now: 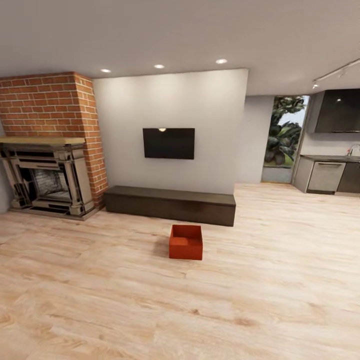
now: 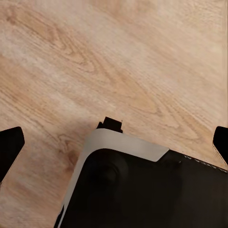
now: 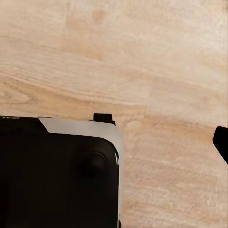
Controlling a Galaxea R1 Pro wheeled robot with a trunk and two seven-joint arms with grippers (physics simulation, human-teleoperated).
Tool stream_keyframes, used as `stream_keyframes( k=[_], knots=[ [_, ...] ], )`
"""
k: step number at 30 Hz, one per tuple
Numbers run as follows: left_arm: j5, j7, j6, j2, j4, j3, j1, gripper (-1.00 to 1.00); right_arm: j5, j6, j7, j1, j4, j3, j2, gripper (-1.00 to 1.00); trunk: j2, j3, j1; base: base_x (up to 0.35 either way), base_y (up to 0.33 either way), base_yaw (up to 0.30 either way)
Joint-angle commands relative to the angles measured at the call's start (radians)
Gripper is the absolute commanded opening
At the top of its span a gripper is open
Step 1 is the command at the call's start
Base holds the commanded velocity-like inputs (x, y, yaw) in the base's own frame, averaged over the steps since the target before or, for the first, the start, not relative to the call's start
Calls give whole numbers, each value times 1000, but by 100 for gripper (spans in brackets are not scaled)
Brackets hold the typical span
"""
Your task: Move the two storage containers from the living room to the garage. In the garage, place one container on the floor and stack the other container on top of it (either order is fine).
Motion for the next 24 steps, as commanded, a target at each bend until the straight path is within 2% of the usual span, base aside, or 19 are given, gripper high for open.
stream_keyframes(
  k=[1, 13, 24],
  knots=[
    [0, 0, -3, 0, 1, 7, -1, 100, -7, -5, 0, -1, 3, 9, 1, 100, -1, -1, 1, 322, 82, -145],
    [4, 0, -4, 0, 1, 9, -1, 100, -5, -5, 2, -1, 3, 10, 1, 100, -1, -1, 1, 322, 93, -227],
    [6, 0, -4, 0, 1, 9, -1, 100, -5, -4, 1, -1, 3, 12, 0, 100, -1, -1, 1, 322, 100, -34]
  ],
)
